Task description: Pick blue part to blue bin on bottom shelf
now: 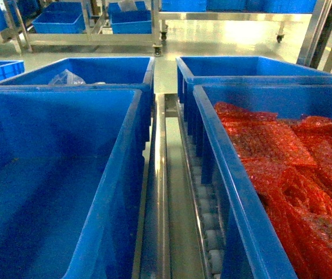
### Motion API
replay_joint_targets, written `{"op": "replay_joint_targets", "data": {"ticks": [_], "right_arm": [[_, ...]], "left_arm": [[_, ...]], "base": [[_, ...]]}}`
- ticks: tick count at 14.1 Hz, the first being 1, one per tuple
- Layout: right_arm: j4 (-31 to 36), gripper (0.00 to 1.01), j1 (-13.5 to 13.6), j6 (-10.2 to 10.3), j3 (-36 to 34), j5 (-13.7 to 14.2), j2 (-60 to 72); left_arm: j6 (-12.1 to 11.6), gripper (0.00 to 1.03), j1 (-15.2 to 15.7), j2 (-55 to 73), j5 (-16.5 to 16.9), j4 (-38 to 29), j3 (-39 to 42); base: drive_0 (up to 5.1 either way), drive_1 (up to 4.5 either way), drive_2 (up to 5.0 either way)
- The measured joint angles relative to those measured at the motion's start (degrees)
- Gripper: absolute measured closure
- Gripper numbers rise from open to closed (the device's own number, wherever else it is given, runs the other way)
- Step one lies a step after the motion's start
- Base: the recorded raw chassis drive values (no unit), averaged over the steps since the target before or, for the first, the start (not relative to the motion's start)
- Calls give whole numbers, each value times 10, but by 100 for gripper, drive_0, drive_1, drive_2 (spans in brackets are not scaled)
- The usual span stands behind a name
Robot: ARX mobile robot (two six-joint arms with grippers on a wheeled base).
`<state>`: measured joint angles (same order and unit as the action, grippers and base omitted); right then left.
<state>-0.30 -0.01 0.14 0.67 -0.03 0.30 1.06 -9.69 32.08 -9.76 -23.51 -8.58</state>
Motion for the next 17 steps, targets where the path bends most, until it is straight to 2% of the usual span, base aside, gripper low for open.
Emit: {"op": "replay_joint_targets", "data": {"ticks": [1, 3, 4, 5, 14, 15, 16, 17], "right_arm": [[0, 3, 0, 0, 0, 0, 0], [0, 3, 0, 0, 0, 0, 0], [0, 3, 0, 0, 0, 0, 0], [0, 3, 0, 0, 0, 0, 0], [0, 3, 0, 0, 0, 0, 0], [0, 3, 0, 0, 0, 0, 0], [0, 3, 0, 0, 0, 0, 0], [0, 3, 0, 0, 0, 0, 0]], "left_arm": [[0, 102, 13, -18, 11, 8, 11], [-1, 101, 29, -44, 27, 21, 27], [-1, 101, 102, -94, 88, 48, 48], [-2, 101, 98, -110, 97, 58, 53], [-2, 101, 95, -219, 97, 134, 80], [-2, 101, 95, -242, 97, 165, 78], [-2, 101, 95, -307, 97, 244, 79], [-2, 101, 95, -315, 96, 227, 76]], "base": [[0, 0, 0], [0, 0, 0], [0, 0, 0], [0, 0, 0], [0, 0, 0], [0, 0, 0], [0, 0, 0], [0, 0, 0]]}}
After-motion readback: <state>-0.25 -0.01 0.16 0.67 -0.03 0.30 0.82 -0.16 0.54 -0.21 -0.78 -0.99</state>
